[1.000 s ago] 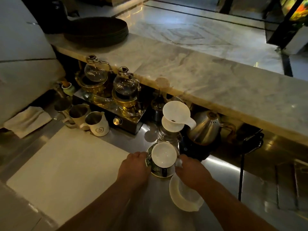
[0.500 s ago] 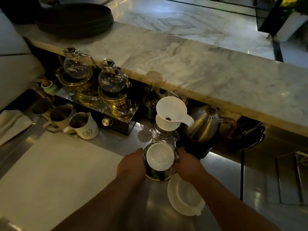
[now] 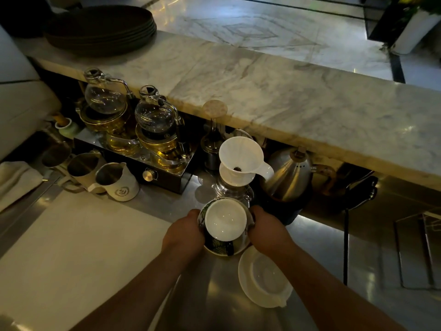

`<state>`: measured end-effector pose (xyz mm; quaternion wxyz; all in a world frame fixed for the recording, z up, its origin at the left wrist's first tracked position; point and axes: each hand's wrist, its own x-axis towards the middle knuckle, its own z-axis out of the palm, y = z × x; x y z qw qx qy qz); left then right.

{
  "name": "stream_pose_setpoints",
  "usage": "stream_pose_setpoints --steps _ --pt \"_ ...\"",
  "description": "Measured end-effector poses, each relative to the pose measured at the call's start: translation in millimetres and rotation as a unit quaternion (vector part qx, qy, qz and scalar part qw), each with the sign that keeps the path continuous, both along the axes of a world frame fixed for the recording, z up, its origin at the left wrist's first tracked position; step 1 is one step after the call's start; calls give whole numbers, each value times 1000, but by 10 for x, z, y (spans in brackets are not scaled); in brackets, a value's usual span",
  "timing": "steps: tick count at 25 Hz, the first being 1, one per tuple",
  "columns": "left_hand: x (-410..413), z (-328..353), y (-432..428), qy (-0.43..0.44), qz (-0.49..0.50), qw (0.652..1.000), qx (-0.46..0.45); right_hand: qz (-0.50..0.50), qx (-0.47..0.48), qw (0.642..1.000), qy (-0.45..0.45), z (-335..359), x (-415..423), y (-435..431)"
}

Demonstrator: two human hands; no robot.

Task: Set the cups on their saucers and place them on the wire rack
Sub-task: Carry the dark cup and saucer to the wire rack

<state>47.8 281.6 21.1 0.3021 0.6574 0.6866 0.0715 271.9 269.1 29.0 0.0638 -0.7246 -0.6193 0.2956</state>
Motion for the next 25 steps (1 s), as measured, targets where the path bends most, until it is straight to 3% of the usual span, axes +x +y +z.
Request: stream_pose_setpoints --steps 9,25 --pt "13 620 -347 -56 6 995 86 -41 46 995 81 594 163 -402" --pt "1461 2121 -1942 -120 -18 990 65 -58 81 987 128 2057 1784 -2084"
